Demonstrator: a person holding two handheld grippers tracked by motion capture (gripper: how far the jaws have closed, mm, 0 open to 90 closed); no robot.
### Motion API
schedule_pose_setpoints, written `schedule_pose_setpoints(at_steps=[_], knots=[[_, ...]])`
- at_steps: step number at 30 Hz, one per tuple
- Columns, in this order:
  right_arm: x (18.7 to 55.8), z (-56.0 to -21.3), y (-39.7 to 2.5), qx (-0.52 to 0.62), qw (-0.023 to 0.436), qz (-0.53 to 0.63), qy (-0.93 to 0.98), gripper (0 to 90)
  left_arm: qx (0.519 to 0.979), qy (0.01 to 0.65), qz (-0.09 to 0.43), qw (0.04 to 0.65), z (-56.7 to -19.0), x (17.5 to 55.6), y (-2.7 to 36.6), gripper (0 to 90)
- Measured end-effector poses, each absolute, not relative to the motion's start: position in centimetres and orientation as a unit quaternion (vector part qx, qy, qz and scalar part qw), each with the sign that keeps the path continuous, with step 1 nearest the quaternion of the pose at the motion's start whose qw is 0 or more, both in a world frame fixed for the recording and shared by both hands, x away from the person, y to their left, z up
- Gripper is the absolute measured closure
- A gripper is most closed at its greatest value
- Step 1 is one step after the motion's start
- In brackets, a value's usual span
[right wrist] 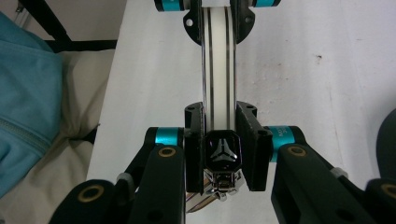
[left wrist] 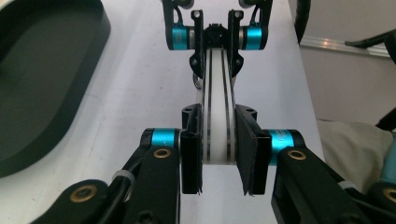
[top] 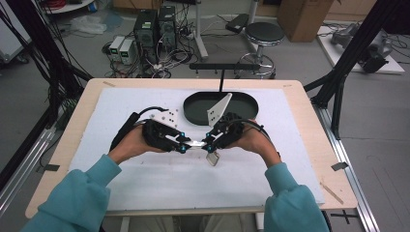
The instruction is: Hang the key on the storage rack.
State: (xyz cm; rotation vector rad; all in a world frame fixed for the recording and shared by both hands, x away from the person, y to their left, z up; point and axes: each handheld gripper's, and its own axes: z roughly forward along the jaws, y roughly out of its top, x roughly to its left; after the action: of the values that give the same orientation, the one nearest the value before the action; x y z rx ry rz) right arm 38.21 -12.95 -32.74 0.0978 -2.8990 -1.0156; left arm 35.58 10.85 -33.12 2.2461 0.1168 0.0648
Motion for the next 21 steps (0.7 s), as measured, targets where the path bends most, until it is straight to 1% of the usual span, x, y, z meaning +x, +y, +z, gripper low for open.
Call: schedule_pose_setpoints(at_steps=[1,3,6,9,10,12,14,16,19,21], knots=[[38.2,-32.7,-13.0,0.031,0.034,-0.332,-0.942,74.7,0.896,0.050,0.033,0.440,-33.2,35.5,11.0,68.2],[38.2,-32.7,-13.1,0.031,0.036,-0.330,-0.943,74.7,0.889,0.063,0.046,0.452,-33.3,35.6,11.4,56.3],[38.2,-32.6,-13.3,0.027,0.033,-0.335,-0.941,74.6,0.876,0.090,0.052,0.471,-33.5,35.7,12.0,29.2],[38.3,-32.5,-13.7,0.018,0.025,-0.348,-0.937,74.6,0.859,0.107,0.072,0.496,-33.3,35.7,12.9,10.9],[38.4,-32.4,-13.9,0.013,0.025,-0.353,-0.935,74.6,0.852,0.118,0.083,0.503,-33.3,35.6,13.3,6.4],[38.6,-32.3,-14.4,0.008,0.017,-0.369,-0.929,74.6,0.844,0.133,0.094,0.511,-33.2,35.5,13.8,5.6],[38.7,-32.1,-14.9,-0.006,0.018,-0.381,-0.924,74.6,0.833,0.146,0.103,0.524,-33.0,35.3,14.4,5.5],[38.9,-32.0,-15.5,-0.015,0.011,-0.394,-0.919,74.6,0.822,0.159,0.120,0.533,-32.8,35.2,15.2,1.7],[39.2,-31.8,-16.4,-0.033,0.002,-0.415,-0.909,74.6,0.795,0.184,0.136,0.562,-32.7,35.1,16.8,1.7],[39.3,-31.5,-17.0,-0.046,-0.004,-0.423,-0.905,74.6,0.787,0.193,0.147,0.567,-32.8,35.0,17.7,1.7]])
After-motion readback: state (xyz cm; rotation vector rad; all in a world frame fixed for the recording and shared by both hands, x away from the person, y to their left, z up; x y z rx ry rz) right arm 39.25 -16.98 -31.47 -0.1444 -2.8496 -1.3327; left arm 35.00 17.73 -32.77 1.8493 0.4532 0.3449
